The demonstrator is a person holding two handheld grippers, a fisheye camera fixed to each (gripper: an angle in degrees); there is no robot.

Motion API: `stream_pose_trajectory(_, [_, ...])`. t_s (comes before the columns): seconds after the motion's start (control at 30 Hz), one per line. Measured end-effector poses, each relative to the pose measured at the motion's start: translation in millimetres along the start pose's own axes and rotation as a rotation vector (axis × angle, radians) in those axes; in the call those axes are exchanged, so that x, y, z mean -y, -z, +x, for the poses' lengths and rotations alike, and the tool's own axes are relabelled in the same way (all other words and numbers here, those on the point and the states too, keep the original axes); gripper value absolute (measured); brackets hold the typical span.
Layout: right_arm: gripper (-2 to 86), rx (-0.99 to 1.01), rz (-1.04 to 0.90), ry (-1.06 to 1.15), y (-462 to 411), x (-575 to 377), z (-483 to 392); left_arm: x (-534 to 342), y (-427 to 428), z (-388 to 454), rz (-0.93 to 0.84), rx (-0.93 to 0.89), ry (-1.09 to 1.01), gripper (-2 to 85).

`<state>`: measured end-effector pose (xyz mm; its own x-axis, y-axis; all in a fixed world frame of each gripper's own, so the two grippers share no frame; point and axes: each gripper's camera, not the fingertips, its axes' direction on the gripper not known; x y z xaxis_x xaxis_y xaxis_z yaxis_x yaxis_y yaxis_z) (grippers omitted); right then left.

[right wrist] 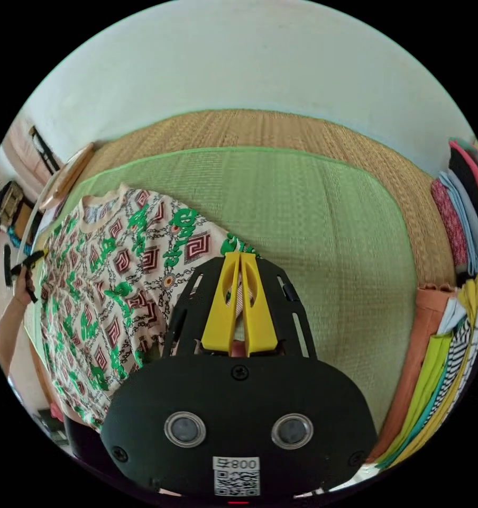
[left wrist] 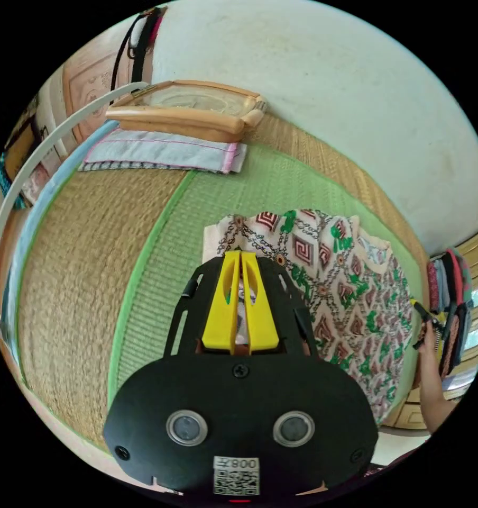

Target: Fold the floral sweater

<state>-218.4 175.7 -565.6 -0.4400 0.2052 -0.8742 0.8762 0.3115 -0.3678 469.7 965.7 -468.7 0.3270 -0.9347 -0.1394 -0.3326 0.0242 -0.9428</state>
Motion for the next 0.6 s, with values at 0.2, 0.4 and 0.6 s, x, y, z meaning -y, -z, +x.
stream_pose_trajectory(0.2, [-0.5, -0.003, 0.060, -0.044, 15, -22, 3, -16, 16, -16, 0.068, -0.109, 0.081, 0.0])
stream_pose_trajectory(0.4, [-0.3, 0.135, 0.137, 0.148, 30, -3, -76, 6, 4, 34, 0.072, -0.294, -0.075, 0.1])
stream_pose_trajectory(0.6, [-0.4, 0.155, -0.005, 0.271, -37, 44, -153, 38, -48, 90, -0.025, -0.284, -0.172, 0.1])
